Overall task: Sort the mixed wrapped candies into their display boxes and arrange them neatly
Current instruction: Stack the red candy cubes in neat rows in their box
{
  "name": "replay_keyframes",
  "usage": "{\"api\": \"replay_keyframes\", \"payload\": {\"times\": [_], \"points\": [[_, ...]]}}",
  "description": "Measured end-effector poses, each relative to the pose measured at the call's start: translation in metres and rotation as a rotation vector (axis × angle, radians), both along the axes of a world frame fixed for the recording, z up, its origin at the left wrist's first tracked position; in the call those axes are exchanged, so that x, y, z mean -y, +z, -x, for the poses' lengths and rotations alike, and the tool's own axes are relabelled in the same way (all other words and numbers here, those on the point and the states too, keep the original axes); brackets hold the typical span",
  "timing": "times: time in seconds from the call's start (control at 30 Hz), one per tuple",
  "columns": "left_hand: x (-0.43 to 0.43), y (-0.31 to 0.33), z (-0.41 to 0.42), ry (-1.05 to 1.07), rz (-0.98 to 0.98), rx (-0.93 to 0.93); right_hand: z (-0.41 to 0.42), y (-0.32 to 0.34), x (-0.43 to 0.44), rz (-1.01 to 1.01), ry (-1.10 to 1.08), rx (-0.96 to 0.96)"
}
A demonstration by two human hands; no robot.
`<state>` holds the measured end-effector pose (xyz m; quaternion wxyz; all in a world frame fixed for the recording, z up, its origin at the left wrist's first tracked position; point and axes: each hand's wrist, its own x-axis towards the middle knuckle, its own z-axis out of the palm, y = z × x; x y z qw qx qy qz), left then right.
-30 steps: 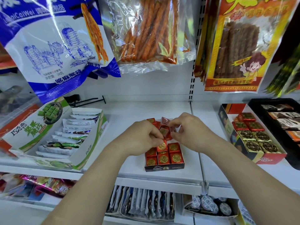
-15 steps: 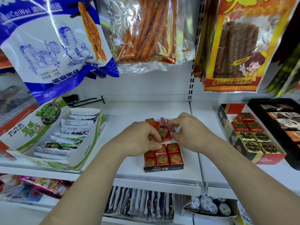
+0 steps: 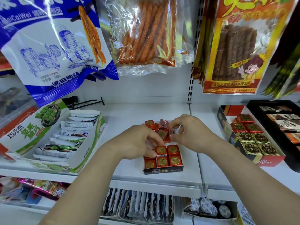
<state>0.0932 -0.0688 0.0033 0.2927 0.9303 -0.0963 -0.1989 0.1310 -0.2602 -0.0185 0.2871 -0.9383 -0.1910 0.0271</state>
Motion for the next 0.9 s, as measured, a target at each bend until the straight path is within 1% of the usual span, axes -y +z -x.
{"api": "replay_keyframes", "payload": {"times": [0.07,0.13,0.2,0.23,0.33,0.47,0.6,0.67,0.73,0.77,0.8,0.83,0.9], "points": [[-0.002,0.001,-0.002,0.062,0.058,0.052,0.000,-0.001,-0.001,0.015,0.007,-0.014],[-0.002,-0.001,-0.008,0.187,0.077,0.235,0.001,-0.001,-0.002,0.009,0.007,-0.024],[-0.001,-0.003,-0.014,0.306,0.023,0.400,0.002,0.000,-0.004,-0.015,0.005,-0.009],[0.000,-0.005,-0.016,0.342,-0.028,0.441,0.003,0.001,-0.005,-0.026,0.005,0.009],[0.003,-0.015,-0.022,0.354,-0.135,0.463,0.005,0.001,-0.011,-0.012,0.006,0.072],[0.006,-0.020,-0.027,0.346,-0.178,0.488,0.005,0.000,-0.018,0.012,-0.022,0.059],[0.005,-0.022,-0.028,0.293,-0.226,0.530,0.004,-0.002,-0.022,0.013,-0.010,0.067],[0.004,-0.022,-0.027,0.299,-0.209,0.550,0.003,-0.003,-0.023,0.002,-0.002,0.065],[0.003,-0.018,-0.025,0.337,-0.138,0.563,0.002,-0.004,-0.024,-0.013,0.006,0.079],[0.002,-0.013,-0.023,0.357,-0.086,0.564,0.001,-0.003,-0.024,-0.049,0.002,0.082],[0.000,-0.008,-0.021,0.374,-0.024,0.556,0.001,-0.002,-0.025,-0.135,-0.017,0.053],[-0.001,-0.003,-0.017,0.380,0.044,0.542,0.001,0.002,-0.026,-0.269,-0.051,-0.025],[-0.002,0.005,-0.009,0.347,0.147,0.518,0.002,0.013,-0.027,-0.576,-0.116,-0.261]]}}
